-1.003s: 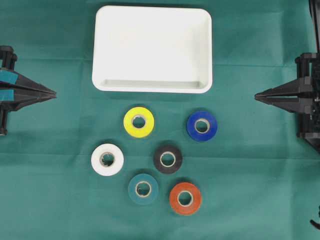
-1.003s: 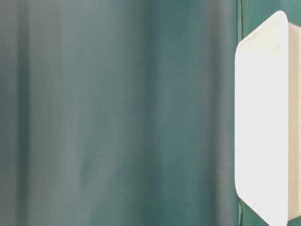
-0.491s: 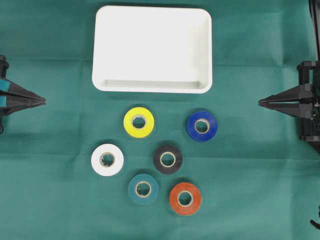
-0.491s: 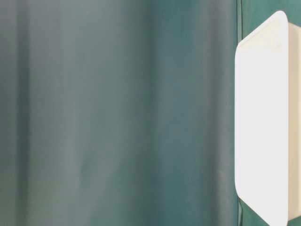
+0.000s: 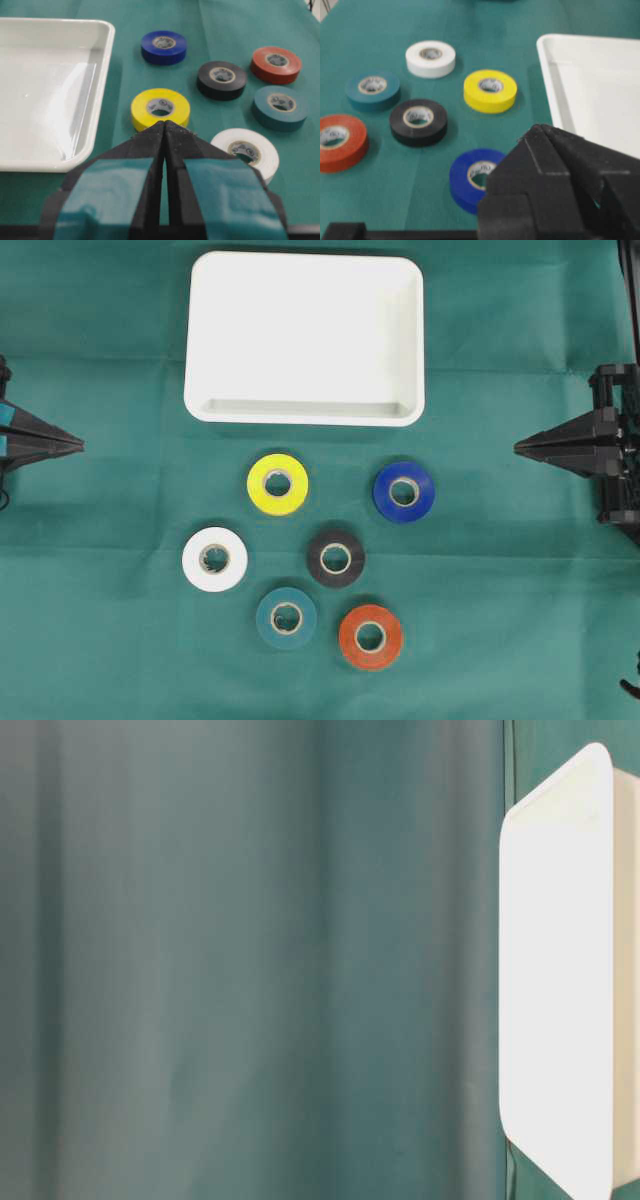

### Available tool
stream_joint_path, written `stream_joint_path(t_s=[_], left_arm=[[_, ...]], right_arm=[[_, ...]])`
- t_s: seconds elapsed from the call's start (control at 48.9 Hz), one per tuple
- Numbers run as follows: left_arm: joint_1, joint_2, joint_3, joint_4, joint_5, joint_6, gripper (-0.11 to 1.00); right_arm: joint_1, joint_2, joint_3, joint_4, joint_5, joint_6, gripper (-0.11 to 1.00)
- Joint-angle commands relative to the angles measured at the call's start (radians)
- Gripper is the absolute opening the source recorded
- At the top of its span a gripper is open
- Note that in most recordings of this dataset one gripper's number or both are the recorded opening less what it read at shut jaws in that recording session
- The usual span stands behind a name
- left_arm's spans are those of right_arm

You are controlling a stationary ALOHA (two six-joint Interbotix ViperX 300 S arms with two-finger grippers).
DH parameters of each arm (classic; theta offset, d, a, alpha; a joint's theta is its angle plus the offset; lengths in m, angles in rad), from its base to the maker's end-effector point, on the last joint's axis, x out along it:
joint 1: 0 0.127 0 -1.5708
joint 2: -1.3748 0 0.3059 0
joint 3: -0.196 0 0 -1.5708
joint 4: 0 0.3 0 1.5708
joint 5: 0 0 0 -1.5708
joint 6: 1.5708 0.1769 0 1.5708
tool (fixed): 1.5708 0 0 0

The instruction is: Put the tape into the white case with the right arm.

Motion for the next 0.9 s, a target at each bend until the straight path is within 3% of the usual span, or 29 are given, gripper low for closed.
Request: stream_joint_path(t_s=[0.0, 0.143, 0.368, 0.593, 0.88], left_arm=[[-0.003, 0.008, -0.014, 0.002, -0.005, 0.0, 0.0], [-0.003, 0.008, -0.012, 0.003, -0.005, 0.0, 0.0], [-0.003, 0.008, -0.011, 0.003, -0.005, 0.0, 0.0], [-0.003, 0.008, -0.009, 0.002, 0.006, 0.0, 0.0], [-0.003, 0.008, -0.009, 0.003, 0.006, 0.0, 0.0]], right_arm=[[-0.002, 0.015, -0.006, -0.04, -0.006, 0.003, -0.08], [-0.002, 0.015, -0.006, -0.126, -0.002, 0.005, 0.09], [-0.002, 0.029, -0.012, -0.149, 0.072, 0.011, 0.69], [0.044, 0.052, -0.008, -0.179, 0.1, 0.011, 0.68], [0.058, 0.057, -0.012, -0.178, 0.132, 0.012, 0.68]])
